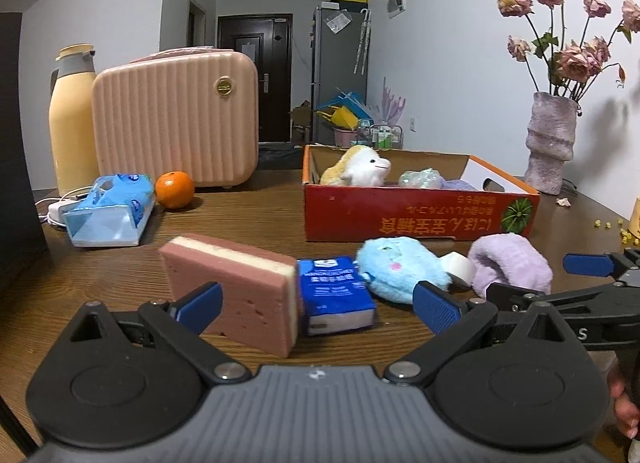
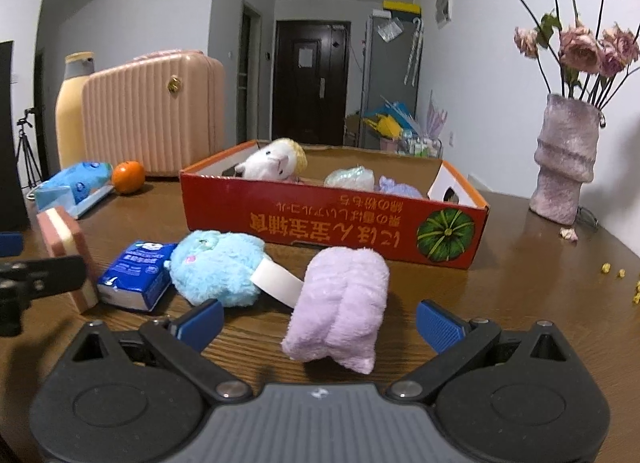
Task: Organize soft objects
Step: 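Grasp the lavender rolled towel with the right gripper while the left tool approaches the pink sponge, then grasp the pink-and-cream sponge with the left gripper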
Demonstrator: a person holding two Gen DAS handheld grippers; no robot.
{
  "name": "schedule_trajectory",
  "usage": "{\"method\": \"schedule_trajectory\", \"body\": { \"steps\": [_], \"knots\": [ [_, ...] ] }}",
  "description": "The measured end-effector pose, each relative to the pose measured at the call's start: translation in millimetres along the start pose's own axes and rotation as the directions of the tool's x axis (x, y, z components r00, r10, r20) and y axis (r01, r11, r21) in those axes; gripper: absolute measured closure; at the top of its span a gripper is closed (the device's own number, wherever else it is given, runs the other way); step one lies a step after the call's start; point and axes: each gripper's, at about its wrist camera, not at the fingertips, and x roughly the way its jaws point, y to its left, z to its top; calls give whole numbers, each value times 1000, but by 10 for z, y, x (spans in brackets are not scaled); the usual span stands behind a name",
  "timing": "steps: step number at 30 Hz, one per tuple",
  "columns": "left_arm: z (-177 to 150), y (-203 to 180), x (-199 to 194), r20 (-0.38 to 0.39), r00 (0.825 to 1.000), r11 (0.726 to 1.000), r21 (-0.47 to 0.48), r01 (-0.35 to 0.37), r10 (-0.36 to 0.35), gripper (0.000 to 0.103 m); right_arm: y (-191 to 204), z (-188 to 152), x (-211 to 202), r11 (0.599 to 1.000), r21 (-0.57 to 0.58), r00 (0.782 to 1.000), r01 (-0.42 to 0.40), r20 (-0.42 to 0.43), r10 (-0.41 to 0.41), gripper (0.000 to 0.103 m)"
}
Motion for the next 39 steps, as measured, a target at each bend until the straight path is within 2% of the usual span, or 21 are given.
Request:
{"method": "schedule_trajectory", "body": {
  "steps": [4,7,10,12,14,15,20,29,32,39],
  "knots": [
    [9,74,12,-2,1000,1000,-8,-8,8,0,20,28,139,1000,24,999,10,-43,-9,8],
    [12,110,19,-3,1000,1000,-12,-12,12,0,5,38,224,999,45,997,18,-73,-14,19],
    [14,120,22,-4,1000,1000,-13,-10,10,0,-25,32,268,998,60,995,17,-97,-11,37],
    [13,121,16,-3,1000,1000,-13,-7,7,0,-50,19,290,997,71,993,19,-114,-11,57],
    [13,117,12,-2,1000,1000,-11,-5,5,0,-69,11,295,997,79,993,17,-120,-8,59],
    [12,115,11,-2,1000,1000,-10,-4,4,0,-73,7,285,997,81,993,15,-116,-5,64],
    [12,108,13,-2,1000,1000,-10,-2,2,0,-97,20,237,996,91,996,8,-84,-1,69],
    [12,109,45,-4,1000,1000,-11,-27,27,0,-165,61,78,992,123,1000,26,13,-28,70],
    [21,106,82,-4,999,999,-10,-50,50,0,-173,68,61,992,127,999,26,24,-30,70],
    [91,59,278,-25,986,986,-27,-166,165,0,-196,75,42,991,135,999,19,33,-24,70]
  ]
}}
